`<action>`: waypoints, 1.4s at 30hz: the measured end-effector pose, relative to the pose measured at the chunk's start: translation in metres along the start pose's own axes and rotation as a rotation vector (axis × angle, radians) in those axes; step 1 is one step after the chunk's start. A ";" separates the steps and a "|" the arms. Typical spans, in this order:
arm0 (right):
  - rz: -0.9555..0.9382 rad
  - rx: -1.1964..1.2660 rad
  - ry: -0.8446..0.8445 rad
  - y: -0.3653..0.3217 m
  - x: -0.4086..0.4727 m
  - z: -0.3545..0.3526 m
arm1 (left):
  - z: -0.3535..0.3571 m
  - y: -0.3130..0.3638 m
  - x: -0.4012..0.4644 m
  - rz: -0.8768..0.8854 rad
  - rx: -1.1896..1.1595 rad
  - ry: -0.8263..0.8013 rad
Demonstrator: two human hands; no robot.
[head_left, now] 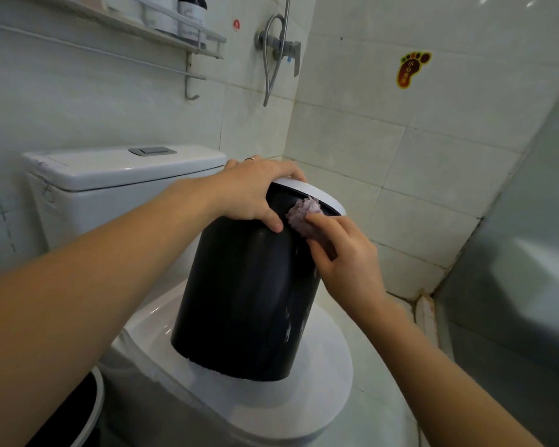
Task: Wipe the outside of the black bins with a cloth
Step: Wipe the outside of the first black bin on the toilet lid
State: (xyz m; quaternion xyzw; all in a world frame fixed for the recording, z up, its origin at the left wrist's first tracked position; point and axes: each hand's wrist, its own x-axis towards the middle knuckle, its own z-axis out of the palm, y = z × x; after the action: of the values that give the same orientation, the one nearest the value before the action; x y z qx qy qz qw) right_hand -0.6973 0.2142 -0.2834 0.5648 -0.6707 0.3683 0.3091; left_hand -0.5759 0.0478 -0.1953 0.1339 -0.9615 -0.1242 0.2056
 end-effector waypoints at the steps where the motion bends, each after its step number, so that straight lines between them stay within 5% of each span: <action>1: 0.016 -0.002 0.006 0.001 0.003 -0.002 | 0.000 -0.001 0.001 0.002 0.017 -0.012; 11: -0.170 -0.085 -0.041 -0.006 -0.027 0.006 | 0.004 -0.007 0.004 0.011 0.026 -0.009; 18: 0.023 -0.114 0.031 -0.002 0.006 0.003 | 0.004 -0.007 0.005 0.013 0.012 -0.026; 24: -0.193 -0.173 -0.043 -0.004 -0.018 0.004 | 0.005 -0.005 0.006 -0.006 0.024 0.001; 37: 0.002 -0.100 -0.016 -0.010 0.013 0.002 | -0.005 -0.015 -0.002 -0.093 -0.313 -0.053; 42: 0.066 -0.035 -0.046 -0.007 0.012 0.004 | -0.003 -0.013 0.001 -0.095 -0.223 -0.044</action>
State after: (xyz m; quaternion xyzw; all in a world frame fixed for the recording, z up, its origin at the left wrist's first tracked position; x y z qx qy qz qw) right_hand -0.6926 0.2043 -0.2745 0.5451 -0.7023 0.3534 0.2911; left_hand -0.5732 0.0345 -0.1962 0.1528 -0.9385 -0.2430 0.1921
